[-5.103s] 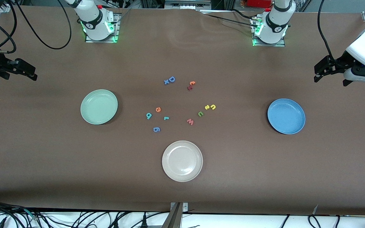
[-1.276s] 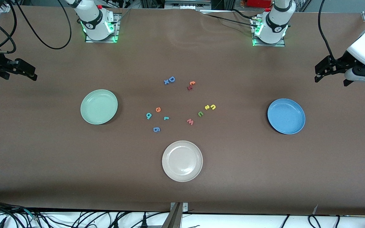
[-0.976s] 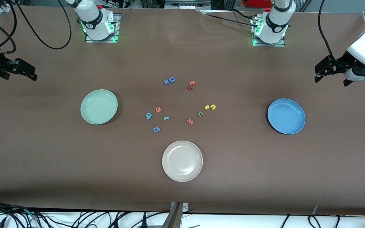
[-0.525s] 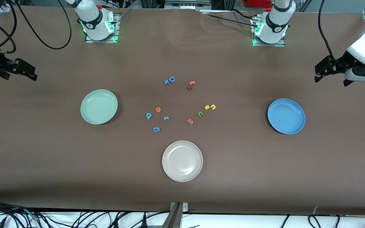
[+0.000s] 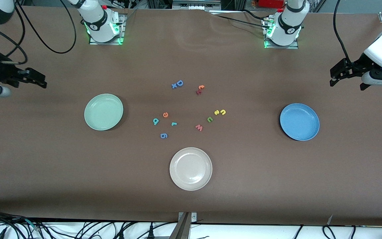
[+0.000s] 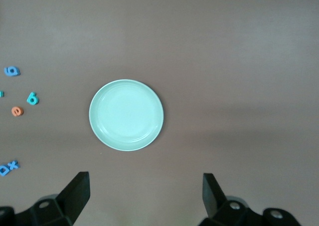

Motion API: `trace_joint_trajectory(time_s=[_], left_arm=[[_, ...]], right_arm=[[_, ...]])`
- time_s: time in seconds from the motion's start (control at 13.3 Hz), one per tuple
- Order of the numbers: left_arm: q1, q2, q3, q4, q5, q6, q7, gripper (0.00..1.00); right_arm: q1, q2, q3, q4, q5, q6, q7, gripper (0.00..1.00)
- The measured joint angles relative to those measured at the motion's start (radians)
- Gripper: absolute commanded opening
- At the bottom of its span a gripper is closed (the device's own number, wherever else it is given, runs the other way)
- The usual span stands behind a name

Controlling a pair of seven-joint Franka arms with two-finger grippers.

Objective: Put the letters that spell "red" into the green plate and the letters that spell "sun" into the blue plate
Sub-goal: 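Reach the right gripper to the orange e while the left gripper reaches letters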

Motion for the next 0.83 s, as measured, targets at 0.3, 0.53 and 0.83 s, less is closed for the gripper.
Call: trace_joint_trajectory(time_s=[0.3,0.53,0.83], left_arm=[[0.0,0.001,0.0,0.008,0.0,0.0,0.0,1.0],[0.0,0.007,0.0,0.008,0.0,-0.004,0.0,1.0],[0.0,0.024,0.0,0.007,0.0,-0.018,0.0,1.0]], right_arm=[[0.117,0.091,0.025,-0.004,0.005,-0.002,0.006,1.0],[0.215,0.172,0.029,-0.005,0.005,0.079,0.111,1.0],[0.346,0.278,0.031,-0.007,0.005,0.245,0.366,1.0]])
